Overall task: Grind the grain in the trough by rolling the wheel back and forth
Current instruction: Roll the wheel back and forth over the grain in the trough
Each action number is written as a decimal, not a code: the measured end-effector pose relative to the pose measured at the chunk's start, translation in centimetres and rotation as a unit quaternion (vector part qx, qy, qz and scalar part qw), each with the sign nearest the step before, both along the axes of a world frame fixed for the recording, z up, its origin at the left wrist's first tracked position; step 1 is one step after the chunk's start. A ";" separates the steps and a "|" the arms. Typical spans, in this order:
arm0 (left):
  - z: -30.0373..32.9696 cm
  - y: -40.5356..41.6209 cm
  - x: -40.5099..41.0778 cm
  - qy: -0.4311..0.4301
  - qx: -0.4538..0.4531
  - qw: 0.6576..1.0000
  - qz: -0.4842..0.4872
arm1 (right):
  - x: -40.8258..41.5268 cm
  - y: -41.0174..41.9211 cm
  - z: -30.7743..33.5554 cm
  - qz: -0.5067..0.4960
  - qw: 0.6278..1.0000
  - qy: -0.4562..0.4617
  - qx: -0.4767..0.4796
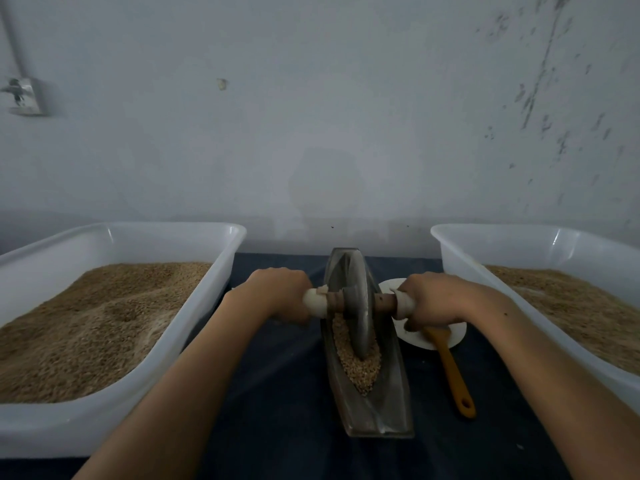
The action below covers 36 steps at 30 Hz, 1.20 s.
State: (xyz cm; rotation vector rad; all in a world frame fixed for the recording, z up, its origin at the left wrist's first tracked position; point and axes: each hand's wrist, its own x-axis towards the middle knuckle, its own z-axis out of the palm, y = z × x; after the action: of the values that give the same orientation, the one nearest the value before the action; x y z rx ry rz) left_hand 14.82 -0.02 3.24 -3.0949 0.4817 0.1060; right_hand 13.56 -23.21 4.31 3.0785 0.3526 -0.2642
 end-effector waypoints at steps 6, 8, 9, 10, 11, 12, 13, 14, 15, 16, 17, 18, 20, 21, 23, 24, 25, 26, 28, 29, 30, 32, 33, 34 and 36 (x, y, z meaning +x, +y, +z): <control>-0.6 -0.1 0.2 -0.110 0.019 0.994 -0.013 | 0.4 -0.1 -0.9 -0.009 0.999 -0.038 0.011; -1.0 -0.1 0.4 -0.172 0.023 0.985 -0.018 | 0.5 0.0 -1.4 -0.007 0.996 -0.084 0.008; -1.2 -0.1 0.5 -0.189 0.021 0.982 -0.019 | 0.5 0.0 -1.5 -0.002 0.994 -0.110 0.008; -1.3 0.0 0.6 -0.194 0.015 0.981 -0.018 | 0.5 0.1 -1.7 0.003 0.991 -0.133 0.010; -1.4 0.1 0.6 -0.190 0.007 0.982 -0.016 | 0.5 0.1 -1.7 0.007 0.989 -0.149 0.012; -1.5 0.2 0.6 -0.180 0.000 0.984 -0.013 | 0.4 0.2 -1.8 0.010 0.987 -0.159 0.014; -1.5 0.2 0.6 -0.169 -0.002 0.986 -0.010 | 0.4 0.2 -1.7 0.012 0.987 -0.160 0.010; -1.5 0.2 0.6 -0.155 -0.001 0.988 -0.008 | 0.4 0.3 -1.6 0.012 0.988 -0.155 0.002; -1.3 0.2 0.6 -0.137 0.003 0.991 -0.006 | 0.3 0.3 -1.4 0.013 0.990 -0.143 -0.008; -1.1 0.2 0.6 -0.114 0.006 0.993 -0.005 | 0.2 0.3 -1.2 0.011 0.992 -0.126 -0.018; -0.9 0.2 0.5 -0.083 0.005 0.997 -0.004 | 0.1 0.4 -0.9 0.009 0.994 -0.103 -0.025; -0.6 0.2 0.5 -0.048 0.001 0.999 -0.004 | 0.1 0.4 -0.6 0.007 0.997 -0.077 -0.027; -0.3 0.2 0.5 0.018 -0.008 1.000 -0.006 | -0.2 0.3 -0.1 0.006 0.999 -0.027 -0.024; -0.2 0.2 0.5 0.040 -0.014 0.999 -0.005 | -0.3 0.3 0.1 0.007 1.000 -0.010 -0.023; -0.3 0.3 0.5 0.065 -0.028 0.997 -0.001 | -0.4 0.3 0.2 0.012 1.000 -0.006 -0.026; -0.3 0.3 0.5 0.066 -0.033 0.997 0.003 | -0.4 0.4 0.2 0.014 0.999 -0.016 -0.029; -0.3 0.3 0.4 0.055 -0.033 0.998 0.006 | -0.3 0.5 0.0 0.012 0.999 -0.029 -0.032; -0.4 0.2 0.4 0.028 -0.025 0.999 0.007 | -0.2 0.5 -0.2 0.009 0.998 -0.043 -0.034; -0.6 0.1 0.4 -0.053 -0.006 0.999 0.002 | -0.1 0.5 -0.8 0.002 0.996 -0.084 -0.027; -0.8 0.0 0.4 -0.090 -0.001 0.996 0.000 | 0.0 0.4 -1.2 0.001 0.994 -0.112 -0.018; -0.9 -0.1 0.3 -0.120 0.003 0.993 -0.001 | 0.1 0.4 -1.6 0.001 0.990 -0.140 -0.007; -1.2 -0.1 0.4 -0.160 0.007 0.987 -0.002 | 0.2 0.5 -2.1 0.003 0.983 -0.185 0.014; -1.3 -0.1 0.4 -0.169 0.006 0.986 -0.002 | 0.2 0.5 -2.3 0.002 0.980 -0.197 0.018; -1.4 -0.1 0.5 -0.169 0.005 0.986 -0.002 | 0.3 0.6 -2.3 0.002 0.979 -0.202 0.017; -1.3 -0.1 0.5 -0.155 0.004 0.988 -0.004 | 0.3 0.6 -2.0 0.002 0.982 -0.191 0.002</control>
State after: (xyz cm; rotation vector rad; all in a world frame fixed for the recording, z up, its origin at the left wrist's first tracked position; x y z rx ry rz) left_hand 15.28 -0.07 1.91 -3.0181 0.4765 -0.3658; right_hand 13.91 -22.65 2.27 3.0354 0.3408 0.3245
